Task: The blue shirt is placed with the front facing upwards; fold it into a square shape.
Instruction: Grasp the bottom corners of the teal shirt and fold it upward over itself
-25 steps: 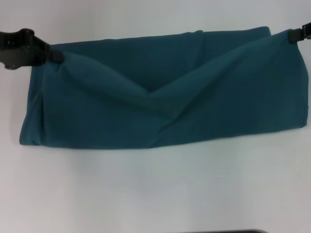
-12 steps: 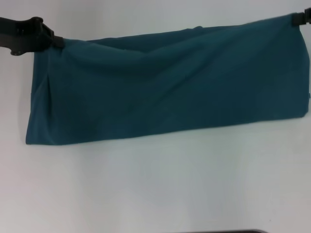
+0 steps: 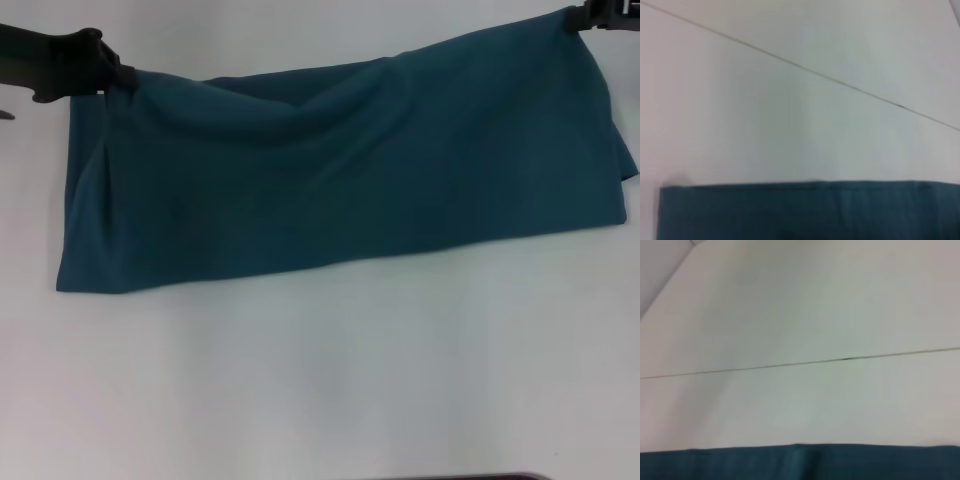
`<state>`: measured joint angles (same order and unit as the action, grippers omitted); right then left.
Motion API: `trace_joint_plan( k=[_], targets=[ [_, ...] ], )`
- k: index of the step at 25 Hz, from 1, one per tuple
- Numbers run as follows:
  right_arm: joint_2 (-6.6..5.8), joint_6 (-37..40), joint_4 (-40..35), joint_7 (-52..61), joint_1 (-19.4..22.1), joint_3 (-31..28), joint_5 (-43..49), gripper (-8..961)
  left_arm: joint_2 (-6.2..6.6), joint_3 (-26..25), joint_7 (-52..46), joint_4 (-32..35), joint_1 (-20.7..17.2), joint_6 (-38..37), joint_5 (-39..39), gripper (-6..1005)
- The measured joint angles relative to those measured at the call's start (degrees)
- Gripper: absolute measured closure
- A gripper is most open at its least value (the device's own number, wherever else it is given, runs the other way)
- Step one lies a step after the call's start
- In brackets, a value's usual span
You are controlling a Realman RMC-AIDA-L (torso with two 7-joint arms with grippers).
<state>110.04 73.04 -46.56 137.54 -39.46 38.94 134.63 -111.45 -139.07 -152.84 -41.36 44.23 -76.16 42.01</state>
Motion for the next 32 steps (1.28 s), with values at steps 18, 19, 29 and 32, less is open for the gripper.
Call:
trace_joint_plan(
  k=[18,19,29,32],
  targets=[
    [0.54,-13.6,7.1,0.8,-1.4,6.3,0.4,937,-2.11,1.5,0.3,1.5,1.0,9.2,-0.1,987],
    [0.62,-13.9,7.2,0.8,-1.6,6.3,0.8,937,-2.11,1.5,0.3,1.8,1.1,9.5,-0.1,987],
    [1.53,-18.6,11.2,0.8,-3.3,6.4,4.6,938,-2.33,2.8,0.3,3.2,1.5,11.9,-0.6,987],
    [1.53,-19.0,11.1,0.8,-3.5,6.4,4.6,938,-2.32,2.8,0.2,3.2,1.5,12.4,-0.6,987]
  ],
)
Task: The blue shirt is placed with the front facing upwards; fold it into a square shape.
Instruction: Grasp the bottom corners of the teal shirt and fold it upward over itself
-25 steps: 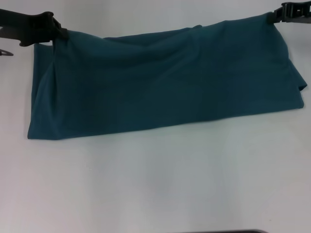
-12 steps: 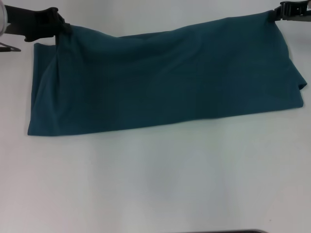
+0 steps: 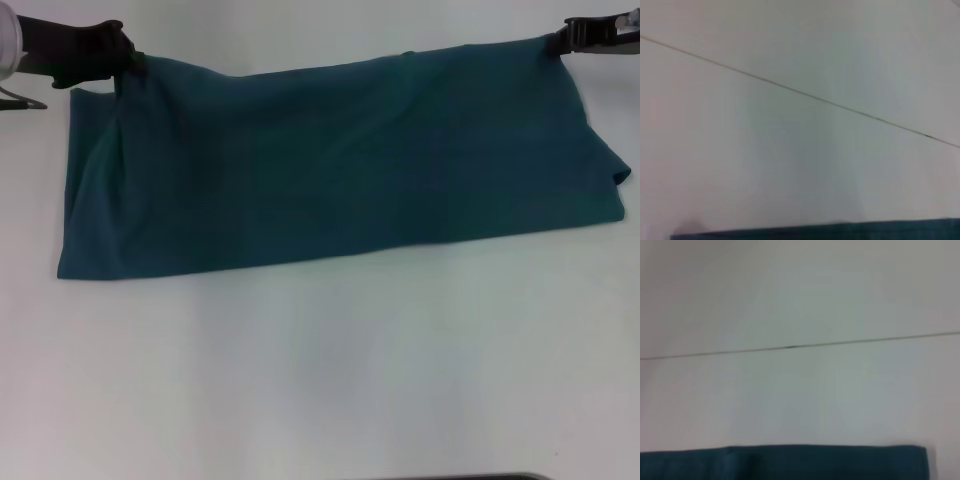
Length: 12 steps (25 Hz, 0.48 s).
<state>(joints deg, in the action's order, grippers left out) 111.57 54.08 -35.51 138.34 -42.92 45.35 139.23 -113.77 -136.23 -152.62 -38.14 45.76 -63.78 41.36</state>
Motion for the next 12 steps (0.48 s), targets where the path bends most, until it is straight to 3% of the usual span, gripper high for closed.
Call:
trace_joint_plan(
  k=[12],
  targets=[
    [-0.84,-1.7,0.6,0.3,-2.3,1.2,1.6,927,0.27,-0.5,-1.6,0.0,0.1,1.0,-0.1,971]
  ],
)
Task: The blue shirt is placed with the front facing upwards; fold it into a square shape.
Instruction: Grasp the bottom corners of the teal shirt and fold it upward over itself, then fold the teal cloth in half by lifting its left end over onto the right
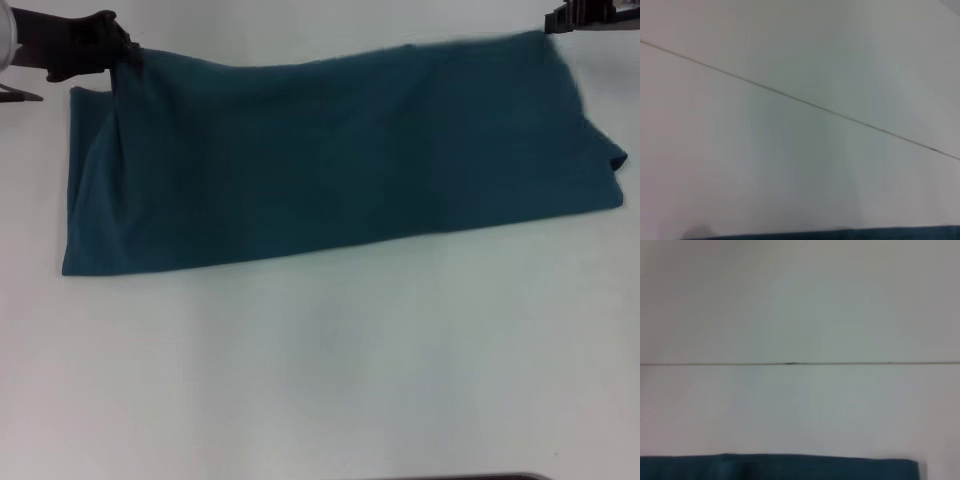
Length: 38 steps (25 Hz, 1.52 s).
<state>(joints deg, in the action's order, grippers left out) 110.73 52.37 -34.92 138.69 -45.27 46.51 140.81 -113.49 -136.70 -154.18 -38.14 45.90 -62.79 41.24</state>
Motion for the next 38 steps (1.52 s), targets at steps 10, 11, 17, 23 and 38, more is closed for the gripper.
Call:
trace_joint_plan(
  k=[10,11,17,23,38],
  targets=[
    [-0.37,0.2,-0.5,4.8,-1.6,-0.8,6.8,719,0.27,-0.1,-3.7,-0.8,-1.8,2.8,-2.1,818],
    [-0.66,0.9,-0.6,4.7,-1.5,-1.1,6.1,648,0.25,-0.1,-3.8,-1.1,-1.9,2.8,-2.2,773],
    [-1.96,5.4,-1.6,2.1,-0.7,-2.0,0.9,393,-0.71,-0.1,-3.6,-4.2,-3.0,2.3,-1.9,532],
    [-2.96,16.0,-2.2,-5.3,0.7,-7.1,-9.0,256,-0.77,-0.2,-3.4,-4.5,-3.1,1.3,-1.2,408],
    [-3.98,47.6,-2.4,-21.6,15.7,-16.7,-30.8,6,0.74,-13.9,10.9,-8.4,-13.7,-27.9,22.4,408]
  ],
)
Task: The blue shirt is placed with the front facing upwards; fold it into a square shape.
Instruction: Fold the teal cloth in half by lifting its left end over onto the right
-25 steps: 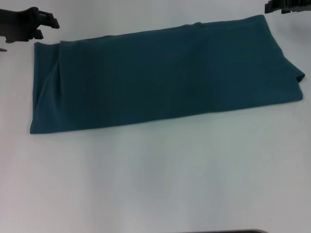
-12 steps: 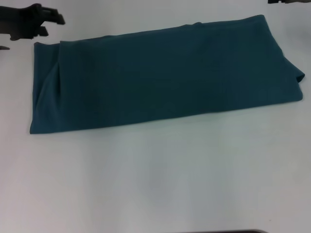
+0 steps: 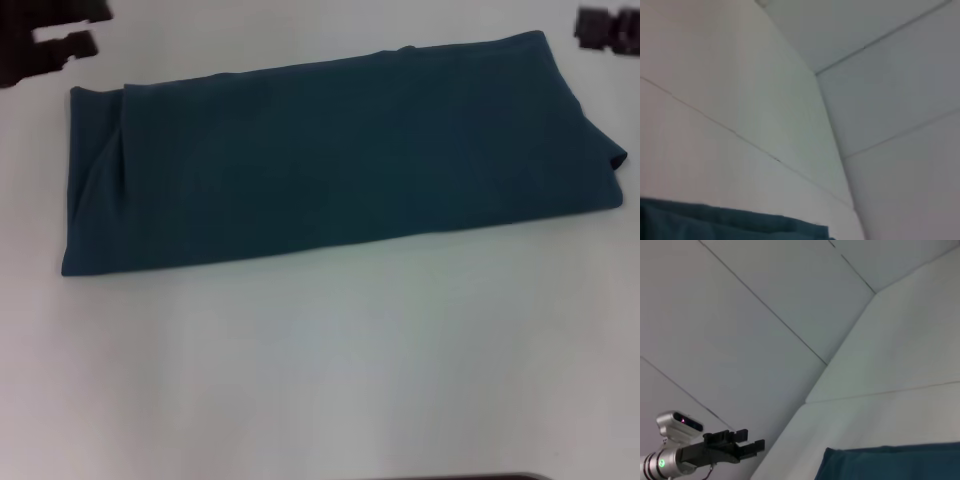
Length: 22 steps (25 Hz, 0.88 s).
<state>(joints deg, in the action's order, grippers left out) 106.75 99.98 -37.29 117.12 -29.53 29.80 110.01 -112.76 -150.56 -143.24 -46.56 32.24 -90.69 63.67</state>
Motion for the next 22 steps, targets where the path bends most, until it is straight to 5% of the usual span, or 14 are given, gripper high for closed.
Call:
trace_joint_plan(
  k=[10,22],
  targets=[
    [1.91,2.9,0.0,-5.8,8.9,-3.2,-0.1,5,-1.16,-1.3,3.4,4.0,-6.3,-1.8,2.1,407],
    [2.34,-0.1,0.3,-6.6,9.2,-2.7,2.2,6,-3.61,-0.6,12.1,4.5,-7.0,-1.3,1.6,407]
  ],
)
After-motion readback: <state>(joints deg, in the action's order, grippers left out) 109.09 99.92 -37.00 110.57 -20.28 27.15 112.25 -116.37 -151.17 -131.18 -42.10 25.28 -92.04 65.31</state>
